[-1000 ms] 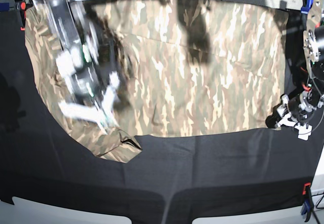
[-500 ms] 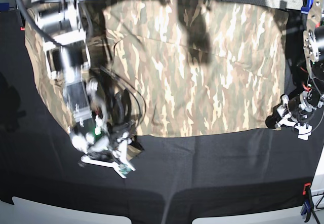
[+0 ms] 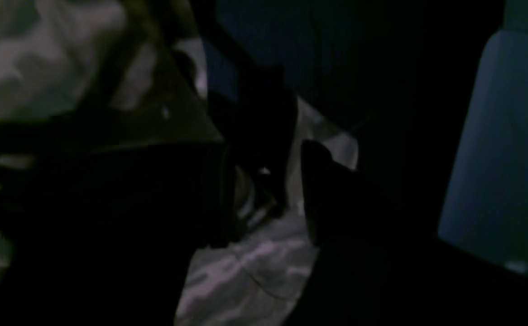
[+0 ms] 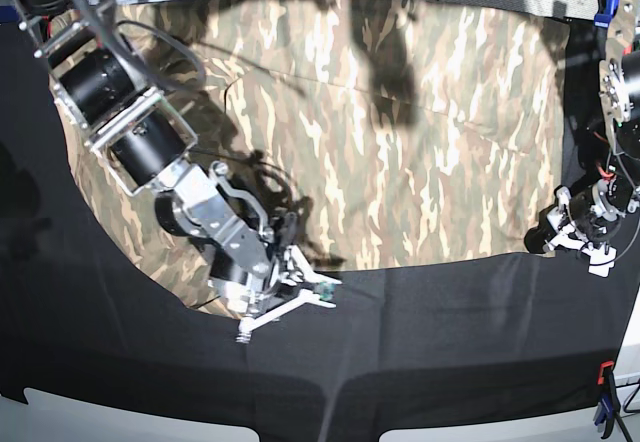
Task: Layout the t-shirt on the table in an organized manner, then fold the t-shirt properly
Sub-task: 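Reach the right gripper to the shirt's bunched hem corner and grasp it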
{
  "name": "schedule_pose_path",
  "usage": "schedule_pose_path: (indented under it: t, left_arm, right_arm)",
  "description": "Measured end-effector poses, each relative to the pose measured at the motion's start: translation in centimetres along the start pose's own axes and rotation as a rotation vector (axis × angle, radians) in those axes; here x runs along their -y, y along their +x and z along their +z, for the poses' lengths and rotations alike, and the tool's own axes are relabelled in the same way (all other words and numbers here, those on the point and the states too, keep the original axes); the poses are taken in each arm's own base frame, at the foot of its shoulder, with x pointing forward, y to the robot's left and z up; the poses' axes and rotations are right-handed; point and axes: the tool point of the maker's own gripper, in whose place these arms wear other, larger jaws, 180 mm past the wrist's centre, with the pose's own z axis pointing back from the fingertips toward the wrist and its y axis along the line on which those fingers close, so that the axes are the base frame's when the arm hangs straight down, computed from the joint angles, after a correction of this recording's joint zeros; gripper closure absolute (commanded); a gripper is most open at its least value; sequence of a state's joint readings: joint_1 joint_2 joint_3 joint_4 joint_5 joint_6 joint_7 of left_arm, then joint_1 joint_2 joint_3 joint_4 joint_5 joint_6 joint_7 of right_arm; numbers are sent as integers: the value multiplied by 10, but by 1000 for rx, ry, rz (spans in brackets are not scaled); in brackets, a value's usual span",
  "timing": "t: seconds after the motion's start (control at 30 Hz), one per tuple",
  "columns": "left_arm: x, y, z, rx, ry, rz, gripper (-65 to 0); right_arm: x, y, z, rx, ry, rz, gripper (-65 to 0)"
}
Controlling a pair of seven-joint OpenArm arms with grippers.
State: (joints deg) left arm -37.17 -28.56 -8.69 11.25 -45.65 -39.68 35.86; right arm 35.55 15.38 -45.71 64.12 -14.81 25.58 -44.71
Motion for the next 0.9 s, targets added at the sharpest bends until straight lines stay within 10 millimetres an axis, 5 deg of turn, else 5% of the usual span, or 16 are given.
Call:
schedule_pose_path:
  t: [0.17, 0.33, 0.9]
  left_arm:
    - [0, 0, 0, 0, 0, 0, 0]
    - [0, 0, 0, 0, 0, 0, 0]
    - [0, 0, 0, 0, 0, 0, 0]
  right_arm:
    - [26, -25, 1, -54, -80, -15, -229]
    - [29, -48, 1, -92, -56, -6, -229]
    - [11, -29, -8, -26, 5, 10, -229]
